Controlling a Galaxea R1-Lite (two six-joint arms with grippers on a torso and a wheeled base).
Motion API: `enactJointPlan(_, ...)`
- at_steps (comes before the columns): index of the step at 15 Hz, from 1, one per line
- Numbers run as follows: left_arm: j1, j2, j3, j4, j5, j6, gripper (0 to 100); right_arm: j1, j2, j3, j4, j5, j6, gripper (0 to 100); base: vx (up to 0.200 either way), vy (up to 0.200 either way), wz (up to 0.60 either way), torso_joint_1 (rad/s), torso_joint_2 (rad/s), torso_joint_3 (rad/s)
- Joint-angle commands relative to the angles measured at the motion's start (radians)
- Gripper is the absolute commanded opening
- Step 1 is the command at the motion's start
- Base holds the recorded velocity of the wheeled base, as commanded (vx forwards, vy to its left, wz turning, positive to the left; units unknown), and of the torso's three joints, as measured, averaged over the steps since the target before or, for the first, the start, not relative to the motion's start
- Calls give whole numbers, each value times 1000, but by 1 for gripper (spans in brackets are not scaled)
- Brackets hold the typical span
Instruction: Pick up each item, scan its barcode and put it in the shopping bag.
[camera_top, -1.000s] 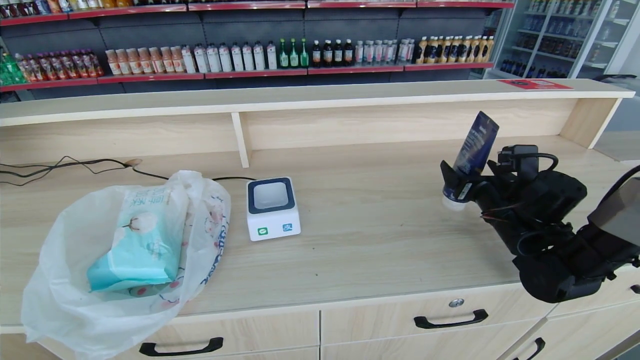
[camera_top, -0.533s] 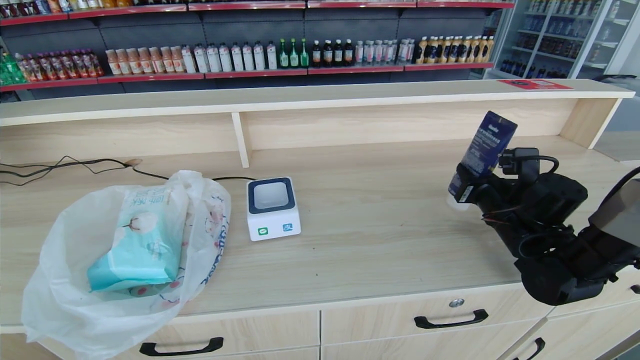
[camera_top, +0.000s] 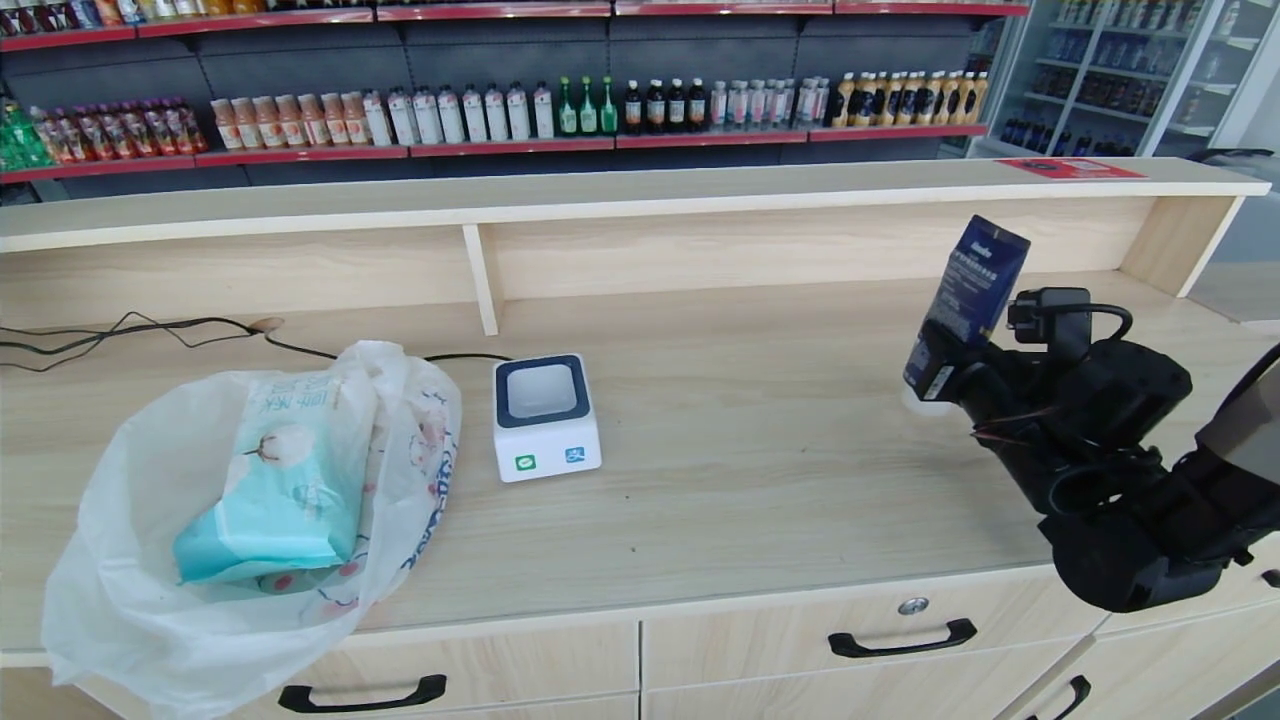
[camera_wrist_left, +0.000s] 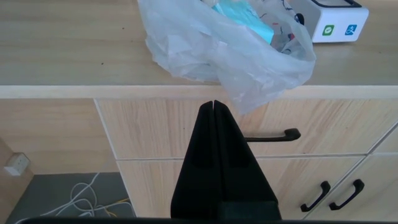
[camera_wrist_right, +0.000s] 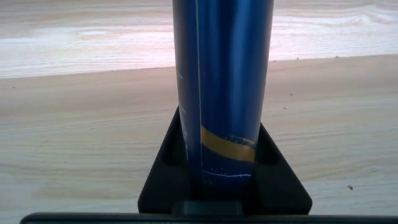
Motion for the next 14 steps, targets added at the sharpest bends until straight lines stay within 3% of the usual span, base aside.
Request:
enactJointPlan(1, 0, 0, 0, 0, 1, -2, 0, 1, -44, 11, -3, 0, 0, 0, 0, 0, 0, 0, 0, 0)
enactJointPlan(6, 0, 1, 0, 2, 2, -5, 0, 34, -185, 111, -3, 0, -3, 0, 0, 0, 0, 0, 0, 0)
enactJointPlan(9, 0, 1, 0, 3, 4, -32, 0, 57, -282, 155, -3, 0, -2, 0, 0, 0, 0, 0, 0, 0)
enactJointPlan(14, 0, 1, 0, 6, 4, -32, 0, 137, -455, 235, -3, 0, -2, 0, 0, 0, 0, 0, 0, 0)
